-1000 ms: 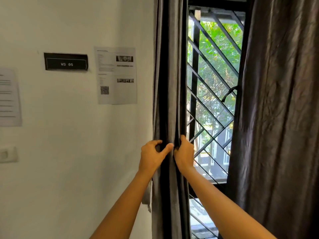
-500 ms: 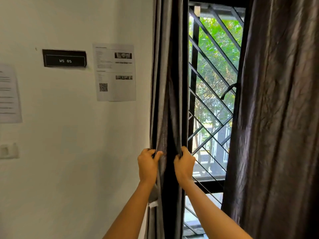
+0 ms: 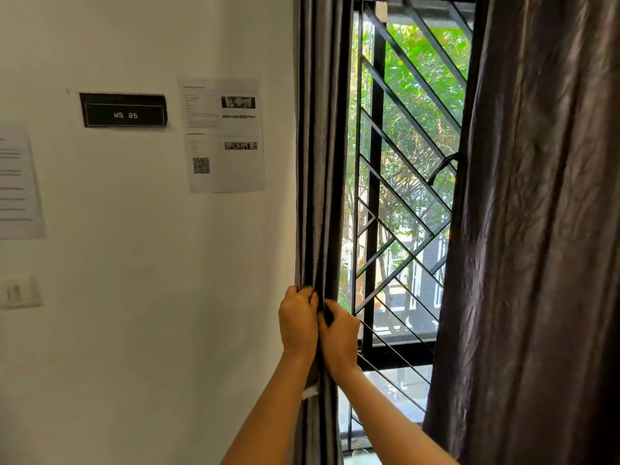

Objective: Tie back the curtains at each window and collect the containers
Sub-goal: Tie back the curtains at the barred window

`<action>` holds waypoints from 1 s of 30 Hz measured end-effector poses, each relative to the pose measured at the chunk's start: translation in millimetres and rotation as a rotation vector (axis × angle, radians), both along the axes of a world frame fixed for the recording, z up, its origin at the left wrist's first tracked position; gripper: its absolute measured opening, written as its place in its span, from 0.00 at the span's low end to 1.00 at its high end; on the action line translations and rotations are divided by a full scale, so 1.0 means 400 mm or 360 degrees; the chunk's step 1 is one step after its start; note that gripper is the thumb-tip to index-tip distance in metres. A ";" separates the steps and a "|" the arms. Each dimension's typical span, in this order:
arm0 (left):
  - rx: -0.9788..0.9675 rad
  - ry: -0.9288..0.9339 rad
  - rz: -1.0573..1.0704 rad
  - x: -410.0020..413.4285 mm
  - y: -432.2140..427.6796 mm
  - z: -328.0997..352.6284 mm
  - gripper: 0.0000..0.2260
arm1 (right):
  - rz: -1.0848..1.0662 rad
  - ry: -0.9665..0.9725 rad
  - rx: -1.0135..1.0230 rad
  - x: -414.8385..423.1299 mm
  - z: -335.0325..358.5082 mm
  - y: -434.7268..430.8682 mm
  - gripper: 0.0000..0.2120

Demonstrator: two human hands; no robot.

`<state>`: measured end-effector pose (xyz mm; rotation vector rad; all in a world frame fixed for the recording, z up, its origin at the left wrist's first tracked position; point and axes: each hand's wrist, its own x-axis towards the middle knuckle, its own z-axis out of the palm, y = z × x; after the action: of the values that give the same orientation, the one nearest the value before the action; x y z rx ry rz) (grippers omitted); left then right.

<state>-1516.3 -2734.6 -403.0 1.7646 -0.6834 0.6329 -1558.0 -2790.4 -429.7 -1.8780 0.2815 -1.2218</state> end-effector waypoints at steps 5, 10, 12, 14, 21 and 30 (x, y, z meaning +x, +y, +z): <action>0.0033 -0.0009 -0.0161 0.013 0.013 -0.001 0.08 | 0.0129 -0.0097 -0.0005 -0.007 -0.011 0.003 0.08; 0.0033 -0.0010 -0.0236 0.028 0.026 0.000 0.09 | 0.0204 -0.0122 -0.0034 -0.012 -0.015 0.005 0.08; 0.0059 0.0015 -0.0167 0.029 0.022 0.008 0.10 | 0.0221 -0.0106 -0.0054 -0.011 -0.012 0.003 0.07; 0.0091 0.0046 -0.0085 0.034 0.014 0.018 0.10 | 0.0234 -0.0060 -0.0055 -0.007 -0.009 0.004 0.06; -0.0089 0.0096 -0.0219 0.019 0.010 -0.003 0.09 | 0.0210 -0.0128 0.0092 0.006 -0.016 0.004 0.06; -0.0112 0.0014 -0.0408 0.013 0.026 -0.045 0.13 | 0.0202 -0.0114 0.0127 0.005 -0.020 0.002 0.09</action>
<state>-1511.1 -2724.0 -420.9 1.5814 -0.8546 0.4680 -1556.1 -2789.5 -437.8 -1.7525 0.1675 -1.1720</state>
